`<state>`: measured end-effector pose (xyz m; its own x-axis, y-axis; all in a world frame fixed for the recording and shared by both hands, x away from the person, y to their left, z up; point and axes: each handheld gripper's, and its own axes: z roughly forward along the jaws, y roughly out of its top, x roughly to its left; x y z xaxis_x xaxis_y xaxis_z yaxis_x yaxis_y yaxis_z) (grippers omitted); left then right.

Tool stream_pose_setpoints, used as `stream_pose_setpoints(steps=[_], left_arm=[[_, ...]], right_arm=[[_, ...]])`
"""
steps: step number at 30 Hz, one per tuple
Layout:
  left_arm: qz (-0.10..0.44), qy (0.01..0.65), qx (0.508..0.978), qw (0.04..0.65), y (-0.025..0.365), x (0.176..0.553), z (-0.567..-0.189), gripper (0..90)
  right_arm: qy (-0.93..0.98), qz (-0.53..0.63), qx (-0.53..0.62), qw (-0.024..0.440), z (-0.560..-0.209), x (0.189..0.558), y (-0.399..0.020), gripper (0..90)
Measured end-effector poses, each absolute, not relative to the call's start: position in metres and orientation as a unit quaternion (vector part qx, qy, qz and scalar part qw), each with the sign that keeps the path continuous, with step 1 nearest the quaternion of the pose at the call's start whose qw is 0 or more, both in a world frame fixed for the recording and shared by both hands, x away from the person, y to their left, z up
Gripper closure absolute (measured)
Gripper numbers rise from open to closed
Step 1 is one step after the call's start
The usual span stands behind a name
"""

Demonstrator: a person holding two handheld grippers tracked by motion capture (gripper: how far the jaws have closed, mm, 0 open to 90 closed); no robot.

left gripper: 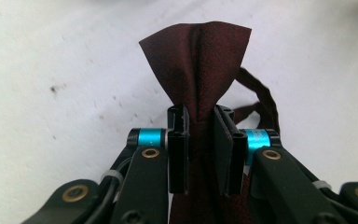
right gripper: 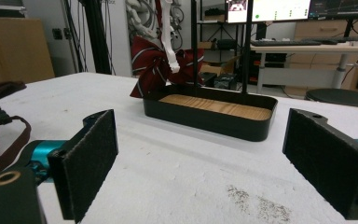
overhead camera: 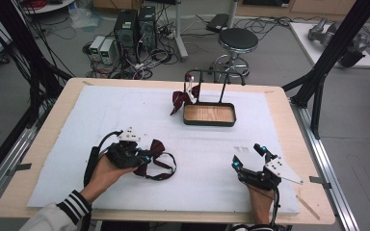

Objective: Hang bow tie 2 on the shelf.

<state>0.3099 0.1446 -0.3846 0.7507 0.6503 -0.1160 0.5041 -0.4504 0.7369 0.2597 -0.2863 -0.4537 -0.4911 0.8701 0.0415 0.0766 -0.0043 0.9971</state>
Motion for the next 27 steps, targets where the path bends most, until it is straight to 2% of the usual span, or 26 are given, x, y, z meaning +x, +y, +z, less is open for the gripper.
stream_pose_setpoints(steps=[27], left_arm=[[0.126, 0.310, 0.822, 0.461, 0.114, 0.328, -0.347, 76.6]], right_arm=[[0.622, 0.599, 0.381, 0.331, -0.454, 0.260, -0.287, 9.4]])
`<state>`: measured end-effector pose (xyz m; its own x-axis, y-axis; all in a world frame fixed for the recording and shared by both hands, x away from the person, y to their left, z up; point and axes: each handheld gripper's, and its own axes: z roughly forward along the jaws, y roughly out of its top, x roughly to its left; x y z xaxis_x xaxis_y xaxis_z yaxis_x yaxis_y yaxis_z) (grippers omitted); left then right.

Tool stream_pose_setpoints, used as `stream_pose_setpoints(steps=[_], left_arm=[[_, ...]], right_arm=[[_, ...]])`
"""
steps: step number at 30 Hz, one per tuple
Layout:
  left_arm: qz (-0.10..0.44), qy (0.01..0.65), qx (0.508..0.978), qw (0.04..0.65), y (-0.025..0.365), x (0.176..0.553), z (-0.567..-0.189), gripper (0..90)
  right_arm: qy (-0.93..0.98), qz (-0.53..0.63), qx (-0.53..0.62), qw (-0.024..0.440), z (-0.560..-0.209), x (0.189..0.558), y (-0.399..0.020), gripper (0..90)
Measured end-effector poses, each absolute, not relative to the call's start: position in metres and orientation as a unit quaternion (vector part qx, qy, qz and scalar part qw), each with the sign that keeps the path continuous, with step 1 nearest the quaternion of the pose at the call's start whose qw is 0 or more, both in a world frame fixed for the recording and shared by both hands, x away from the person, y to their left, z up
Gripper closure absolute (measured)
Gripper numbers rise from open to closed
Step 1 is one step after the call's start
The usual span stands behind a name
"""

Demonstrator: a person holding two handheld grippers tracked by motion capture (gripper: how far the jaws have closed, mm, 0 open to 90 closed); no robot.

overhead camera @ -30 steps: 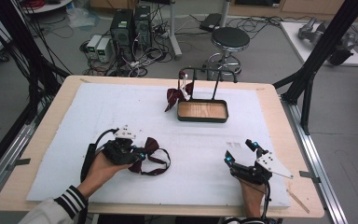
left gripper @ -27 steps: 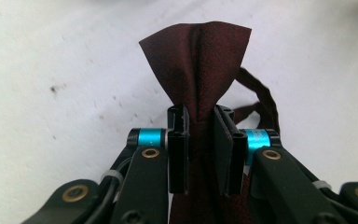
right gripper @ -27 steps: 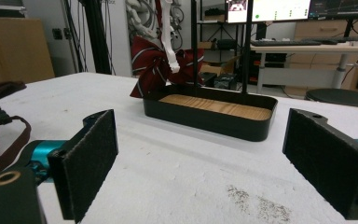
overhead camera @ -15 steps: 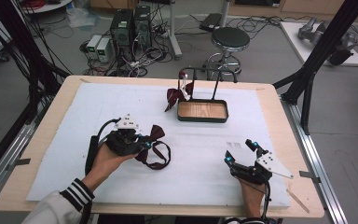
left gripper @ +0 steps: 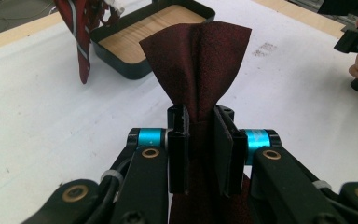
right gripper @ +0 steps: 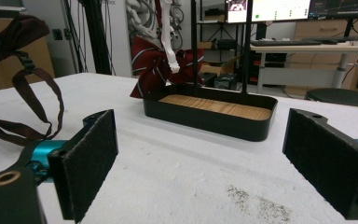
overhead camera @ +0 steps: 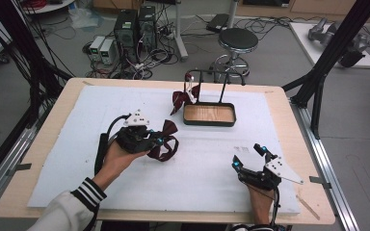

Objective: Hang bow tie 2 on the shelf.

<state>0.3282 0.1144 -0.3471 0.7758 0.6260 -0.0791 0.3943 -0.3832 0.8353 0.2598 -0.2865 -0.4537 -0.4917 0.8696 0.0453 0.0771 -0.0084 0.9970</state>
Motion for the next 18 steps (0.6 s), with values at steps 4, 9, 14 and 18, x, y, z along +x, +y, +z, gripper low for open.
stream_pose_setpoints(steps=[4, 9, 14, 18], left_arm=[[0.133, 0.299, 0.821, 0.468, 0.110, 0.332, -0.343, 76.6], [0.145, 0.288, 0.816, 0.479, 0.103, 0.341, -0.337, 76.6], [0.150, 0.279, 0.808, 0.497, 0.093, 0.351, -0.329, 76.6], [0.149, 0.275, 0.806, 0.503, 0.084, 0.358, -0.324, 76.6]], right_arm=[[0.622, 0.599, 0.381, 0.331, -0.454, 0.260, -0.286, 9.4], [0.622, 0.599, 0.381, 0.331, -0.454, 0.260, -0.287, 9.4], [0.622, 0.599, 0.382, 0.330, -0.454, 0.260, -0.287, 9.4], [0.622, 0.599, 0.380, 0.331, -0.454, 0.260, -0.287, 9.4]])
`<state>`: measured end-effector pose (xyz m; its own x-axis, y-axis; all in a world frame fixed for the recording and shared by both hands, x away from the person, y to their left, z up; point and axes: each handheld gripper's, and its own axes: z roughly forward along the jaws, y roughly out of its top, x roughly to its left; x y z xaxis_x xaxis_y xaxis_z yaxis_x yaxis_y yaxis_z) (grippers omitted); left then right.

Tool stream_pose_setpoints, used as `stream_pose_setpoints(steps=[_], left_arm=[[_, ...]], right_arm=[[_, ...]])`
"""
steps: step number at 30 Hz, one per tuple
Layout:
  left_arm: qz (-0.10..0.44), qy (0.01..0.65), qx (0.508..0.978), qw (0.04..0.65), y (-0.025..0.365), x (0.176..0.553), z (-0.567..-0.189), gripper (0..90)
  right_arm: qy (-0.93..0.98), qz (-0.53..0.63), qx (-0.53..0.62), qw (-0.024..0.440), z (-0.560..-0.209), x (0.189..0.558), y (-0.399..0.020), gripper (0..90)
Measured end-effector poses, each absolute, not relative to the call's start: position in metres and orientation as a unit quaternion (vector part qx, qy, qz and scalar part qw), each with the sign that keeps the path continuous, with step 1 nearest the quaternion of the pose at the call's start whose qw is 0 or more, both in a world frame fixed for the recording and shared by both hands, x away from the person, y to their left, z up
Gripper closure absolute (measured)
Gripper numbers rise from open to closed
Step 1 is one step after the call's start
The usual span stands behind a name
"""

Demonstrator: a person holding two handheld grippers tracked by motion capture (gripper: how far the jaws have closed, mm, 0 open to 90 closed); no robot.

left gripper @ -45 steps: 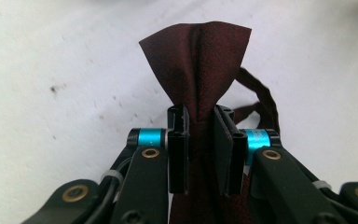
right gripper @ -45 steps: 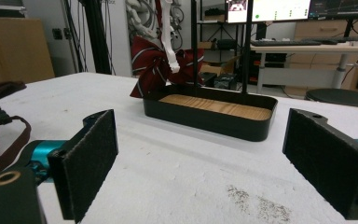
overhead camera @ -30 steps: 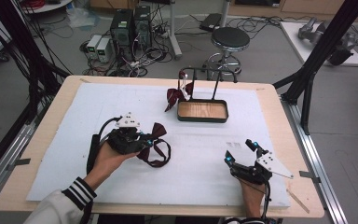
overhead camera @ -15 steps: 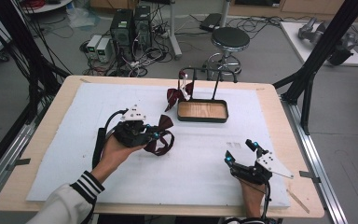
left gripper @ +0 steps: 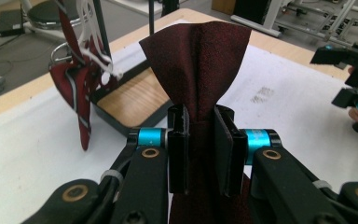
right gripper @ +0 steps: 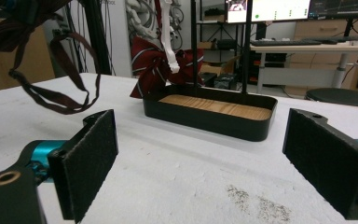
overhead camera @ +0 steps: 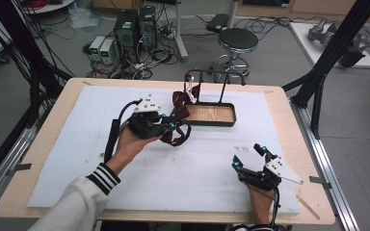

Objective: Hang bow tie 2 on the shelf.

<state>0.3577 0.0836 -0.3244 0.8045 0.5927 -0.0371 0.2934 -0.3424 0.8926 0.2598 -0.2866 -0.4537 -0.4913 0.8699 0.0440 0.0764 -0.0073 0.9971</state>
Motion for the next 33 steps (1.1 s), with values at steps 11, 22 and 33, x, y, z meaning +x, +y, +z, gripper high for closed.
stream_pose_setpoints(steps=[11, 22, 33], left_arm=[[0.162, 0.264, 0.797, 0.518, 0.059, 0.373, -0.318, 76.6], [0.166, 0.254, 0.795, 0.525, 0.038, 0.385, -0.317, 76.6], [0.176, 0.256, 0.781, 0.543, 0.027, 0.402, -0.309, 76.6]], right_arm=[[0.621, 0.600, 0.383, 0.328, -0.454, 0.260, -0.287, 9.4], [0.619, 0.602, 0.383, 0.329, -0.454, 0.260, -0.287, 9.4], [0.620, 0.601, 0.382, 0.329, -0.454, 0.260, -0.287, 9.4]])
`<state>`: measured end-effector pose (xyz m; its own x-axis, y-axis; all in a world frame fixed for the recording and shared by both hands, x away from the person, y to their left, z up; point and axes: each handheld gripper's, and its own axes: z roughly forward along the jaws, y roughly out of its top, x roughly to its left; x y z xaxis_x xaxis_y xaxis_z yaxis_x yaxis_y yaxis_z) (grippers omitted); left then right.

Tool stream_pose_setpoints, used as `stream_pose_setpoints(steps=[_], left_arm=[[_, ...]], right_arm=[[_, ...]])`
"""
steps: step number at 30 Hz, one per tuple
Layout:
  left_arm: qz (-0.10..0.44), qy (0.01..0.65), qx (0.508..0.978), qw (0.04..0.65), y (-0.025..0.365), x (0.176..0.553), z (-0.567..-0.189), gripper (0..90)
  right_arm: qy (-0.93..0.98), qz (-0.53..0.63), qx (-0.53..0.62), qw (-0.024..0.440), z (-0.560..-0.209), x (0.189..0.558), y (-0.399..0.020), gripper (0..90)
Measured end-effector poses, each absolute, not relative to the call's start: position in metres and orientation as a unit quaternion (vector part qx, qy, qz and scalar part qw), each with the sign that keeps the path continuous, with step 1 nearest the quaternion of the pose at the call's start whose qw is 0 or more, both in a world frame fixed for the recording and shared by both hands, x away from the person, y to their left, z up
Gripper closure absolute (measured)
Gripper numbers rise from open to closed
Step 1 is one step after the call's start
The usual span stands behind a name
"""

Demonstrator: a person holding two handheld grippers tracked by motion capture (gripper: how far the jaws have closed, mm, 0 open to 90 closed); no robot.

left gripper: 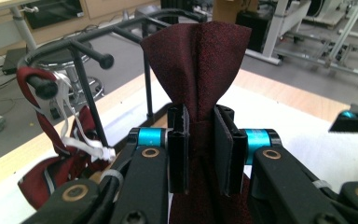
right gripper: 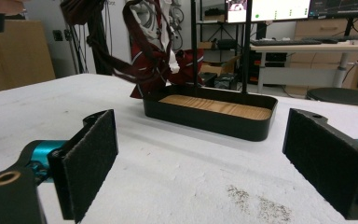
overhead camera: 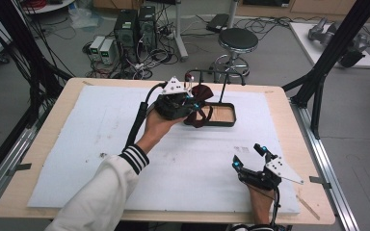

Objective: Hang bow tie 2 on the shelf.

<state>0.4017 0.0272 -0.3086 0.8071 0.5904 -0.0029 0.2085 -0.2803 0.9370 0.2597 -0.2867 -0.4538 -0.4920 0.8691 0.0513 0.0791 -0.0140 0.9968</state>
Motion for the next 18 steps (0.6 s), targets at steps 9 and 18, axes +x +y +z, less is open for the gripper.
stream_pose_setpoints(steps=[9, 18], left_arm=[[0.178, 0.273, 0.762, 0.560, 0.027, 0.415, -0.301, 76.7], [0.176, 0.275, 0.747, 0.579, 0.022, 0.426, -0.293, 76.7]], right_arm=[[0.621, 0.601, 0.381, 0.330, -0.454, 0.260, -0.287, 9.4], [0.620, 0.601, 0.382, 0.330, -0.454, 0.260, -0.287, 9.4]])
